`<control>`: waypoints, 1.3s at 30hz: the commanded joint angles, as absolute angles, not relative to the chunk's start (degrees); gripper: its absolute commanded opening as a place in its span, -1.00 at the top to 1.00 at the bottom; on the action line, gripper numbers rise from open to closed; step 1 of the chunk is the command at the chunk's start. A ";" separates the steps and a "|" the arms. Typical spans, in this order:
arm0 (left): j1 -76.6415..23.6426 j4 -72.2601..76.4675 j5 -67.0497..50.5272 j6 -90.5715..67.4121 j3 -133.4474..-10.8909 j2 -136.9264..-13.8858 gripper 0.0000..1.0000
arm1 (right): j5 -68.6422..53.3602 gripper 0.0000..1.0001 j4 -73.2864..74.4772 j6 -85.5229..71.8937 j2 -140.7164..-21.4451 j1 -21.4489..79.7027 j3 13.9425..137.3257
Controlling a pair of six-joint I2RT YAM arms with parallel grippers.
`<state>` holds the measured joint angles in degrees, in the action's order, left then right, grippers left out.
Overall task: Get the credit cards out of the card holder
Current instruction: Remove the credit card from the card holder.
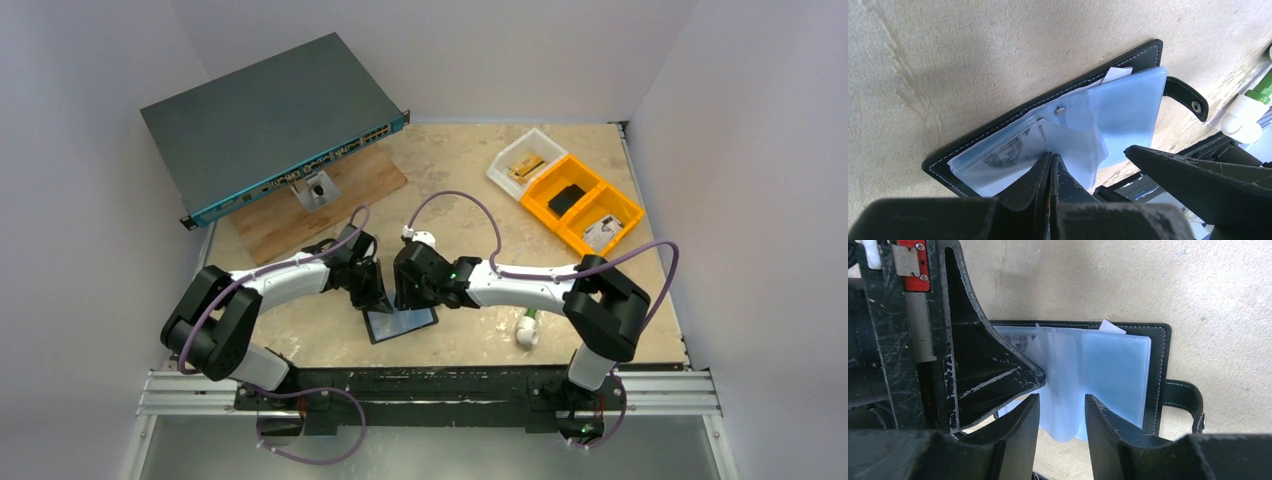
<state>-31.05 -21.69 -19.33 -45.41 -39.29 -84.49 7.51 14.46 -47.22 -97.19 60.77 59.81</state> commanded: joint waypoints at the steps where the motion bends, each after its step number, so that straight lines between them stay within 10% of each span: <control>1: -31.71 -22.18 -17.40 -44.56 -40.77 -85.34 1.00 | 10.55 0.25 16.00 -46.26 -98.05 61.58 61.87; 20: -32.67 -21.62 -18.45 -44.57 -42.23 -85.88 1.00 | 10.49 0.36 17.16 -46.07 -101.29 62.84 63.23; 28: -32.65 -22.97 -17.78 -44.22 -42.28 -84.34 1.00 | 8.92 0.81 17.09 -48.19 -101.27 62.13 61.38; 39: -32.66 -24.96 -13.70 -44.21 -41.66 -84.65 1.00 | -8.82 0.90 -3.31 -49.98 -94.79 53.24 47.72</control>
